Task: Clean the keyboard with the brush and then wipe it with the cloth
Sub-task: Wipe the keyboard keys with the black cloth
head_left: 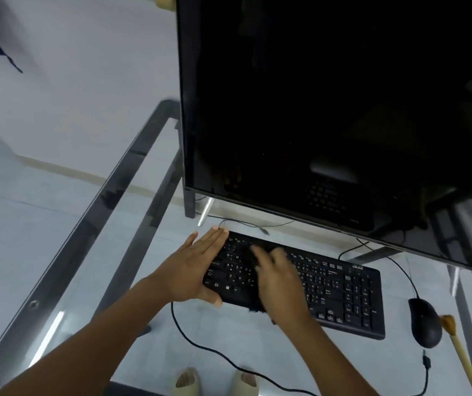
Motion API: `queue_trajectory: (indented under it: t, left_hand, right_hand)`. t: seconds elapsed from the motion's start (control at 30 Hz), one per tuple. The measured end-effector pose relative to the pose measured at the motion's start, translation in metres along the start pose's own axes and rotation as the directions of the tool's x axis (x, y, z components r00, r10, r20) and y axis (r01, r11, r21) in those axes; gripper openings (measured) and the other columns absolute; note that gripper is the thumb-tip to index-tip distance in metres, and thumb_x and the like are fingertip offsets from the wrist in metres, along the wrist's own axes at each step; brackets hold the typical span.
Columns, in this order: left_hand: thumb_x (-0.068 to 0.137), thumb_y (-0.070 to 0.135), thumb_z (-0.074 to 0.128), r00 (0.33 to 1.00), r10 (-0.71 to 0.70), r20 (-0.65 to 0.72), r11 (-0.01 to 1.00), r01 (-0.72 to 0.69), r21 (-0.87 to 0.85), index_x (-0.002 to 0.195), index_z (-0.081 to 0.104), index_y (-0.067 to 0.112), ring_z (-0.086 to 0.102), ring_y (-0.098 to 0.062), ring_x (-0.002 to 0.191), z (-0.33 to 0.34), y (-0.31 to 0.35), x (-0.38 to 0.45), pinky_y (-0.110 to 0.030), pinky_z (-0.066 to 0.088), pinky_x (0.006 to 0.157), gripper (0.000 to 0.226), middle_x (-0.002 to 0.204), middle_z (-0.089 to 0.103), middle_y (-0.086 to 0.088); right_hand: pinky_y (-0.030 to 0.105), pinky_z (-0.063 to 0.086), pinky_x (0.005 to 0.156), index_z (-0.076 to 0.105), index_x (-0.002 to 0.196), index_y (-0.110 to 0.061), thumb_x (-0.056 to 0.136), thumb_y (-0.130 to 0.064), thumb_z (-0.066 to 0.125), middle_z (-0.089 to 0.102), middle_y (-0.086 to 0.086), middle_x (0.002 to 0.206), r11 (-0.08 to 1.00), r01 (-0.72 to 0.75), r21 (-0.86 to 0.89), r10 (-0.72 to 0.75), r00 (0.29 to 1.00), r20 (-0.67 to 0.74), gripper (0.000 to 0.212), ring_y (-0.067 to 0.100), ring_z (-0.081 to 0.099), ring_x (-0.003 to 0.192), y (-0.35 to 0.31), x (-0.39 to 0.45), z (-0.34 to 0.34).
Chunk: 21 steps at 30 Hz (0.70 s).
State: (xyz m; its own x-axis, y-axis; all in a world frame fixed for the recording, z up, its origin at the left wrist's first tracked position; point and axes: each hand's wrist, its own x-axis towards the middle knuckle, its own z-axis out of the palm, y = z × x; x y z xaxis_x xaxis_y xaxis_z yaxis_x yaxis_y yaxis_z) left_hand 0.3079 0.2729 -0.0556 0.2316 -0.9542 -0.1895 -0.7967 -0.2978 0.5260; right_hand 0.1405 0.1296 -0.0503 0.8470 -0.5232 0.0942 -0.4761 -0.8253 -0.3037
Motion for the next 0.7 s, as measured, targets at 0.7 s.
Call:
queue_trajectory:
  t: [0.7]
  left_hand:
    - [0.055,0.061,0.082,0.999,-0.001,-0.051,0.991,-0.006,-0.134,0.151,-0.015,0.023,-0.015,0.003,0.143,0.001,0.0,-0.003,-0.029,0.0,0.12,0.142,0.156,-0.012,0.013]
  right_hand:
    - [0.031,0.05,0.058,0.062,0.121,-0.02,0.077,-0.009,0.071,0.057,0.005,0.093,0.994,0.017,0.106,-0.02,0.999,0.032,0.047,0.023,0.054,0.067,-0.057,-0.003,0.012]
